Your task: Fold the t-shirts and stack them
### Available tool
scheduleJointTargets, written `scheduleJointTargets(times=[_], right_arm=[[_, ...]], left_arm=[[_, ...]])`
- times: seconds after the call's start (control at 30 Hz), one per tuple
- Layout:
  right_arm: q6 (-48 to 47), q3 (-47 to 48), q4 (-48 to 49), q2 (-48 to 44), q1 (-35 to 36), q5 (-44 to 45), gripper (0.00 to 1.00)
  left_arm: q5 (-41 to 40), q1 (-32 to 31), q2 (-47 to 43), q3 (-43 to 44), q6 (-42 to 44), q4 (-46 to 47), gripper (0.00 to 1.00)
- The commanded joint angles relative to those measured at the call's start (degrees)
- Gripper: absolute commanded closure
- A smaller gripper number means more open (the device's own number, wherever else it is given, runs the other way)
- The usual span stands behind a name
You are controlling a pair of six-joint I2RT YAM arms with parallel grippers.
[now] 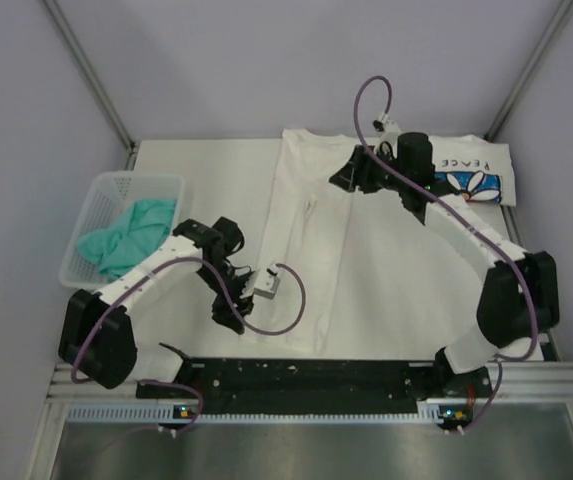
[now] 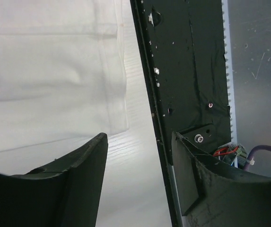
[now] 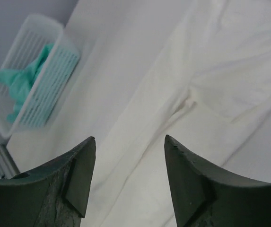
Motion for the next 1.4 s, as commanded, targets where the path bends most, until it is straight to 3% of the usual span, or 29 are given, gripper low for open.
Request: scheduleJointTargets(times=[0.0, 0.1, 0.2, 0.27, 0.37, 0.43, 0.53, 0.6, 0.97, 1.03, 1.1, 1.17, 1.23, 1.37], right_arm=[[-15.42, -22.75, 16.21, -18.26, 8.28, -2.84, 0.4], [-27.63, -30.94, 12.79, -27.32, 17.24, 1.82, 0.41], [-40.64, -36.31, 5.16, -32.96, 26.3, -0.09, 0.41], [-44.19, -39.12, 1.19, -36.21, 29.48, -2.65, 0.4], [-44.71, -45.18, 2.84, -40.17, 32.64, -3.09, 0.4], [-50.41, -47.48, 0.4, -41.06, 37.72, -0.56, 0.4], [-59.72, -48.37, -3.82, -39.14, 48.44, 10.41, 0.4], [-62.03, -48.46, -4.62, -36.33, 51.37, 13.68, 0.4], [-68.89, -46.79, -0.76, -21.47, 57.61, 14.4, 0.45], [-68.81, -46.87, 1.52, -19.62, 58.58, 15.1, 0.51], [-68.63, -46.26, 1.88, -18.21, 58.94, 14.75, 0.67], [-68.28, -46.26, 1.71, -18.12, 59.11, 14.14, 0.86], [-68.1, -47.22, 1.62, -19.78, 59.11, 14.13, 1.0], [-66.88, -49.68, 1.97, -25.75, 59.02, 16.06, 1.0]], left_arm=[[7.28, 1.55, -3.78, -0.62, 7.82, -0.25, 0.37], [4.39, 1.03, -6.15, -5.45, 7.56, 6.61, 0.37], [1.57, 0.5, -8.35, -9.32, 8.43, 10.49, 0.36], [-0.27, 0.06, -9.93, -11.69, 9.48, 11.9, 0.36], [-0.98, -1.61, -10.82, -13.9, 10.54, 13.31, 0.34], [-2.56, -3.45, -10.73, -15.65, 10.02, 15.41, 0.34], [-7.21, -5.48, -10.56, -18.2, 8.09, 18.67, 0.34], [-9.41, -5.83, -10.38, -19.35, 7.82, 19.9, 0.34], [-12.23, -7.59, -5.9, -22.77, 2.55, 27.55, 0.34], [-13.02, -7.94, -5.29, -23.66, 1.94, 28.77, 0.34], [-13.46, -8.29, -4.67, -24.01, 1.06, 29.57, 0.34], [-13.9, -8.64, -4.32, -23.83, -0.09, 29.92, 0.4], [-14.61, -8.82, -4.23, -24.01, -1.23, 30.36, 0.55], [-15.23, -9.08, -3.96, -22.35, -3.86, 28.7, 1.0]])
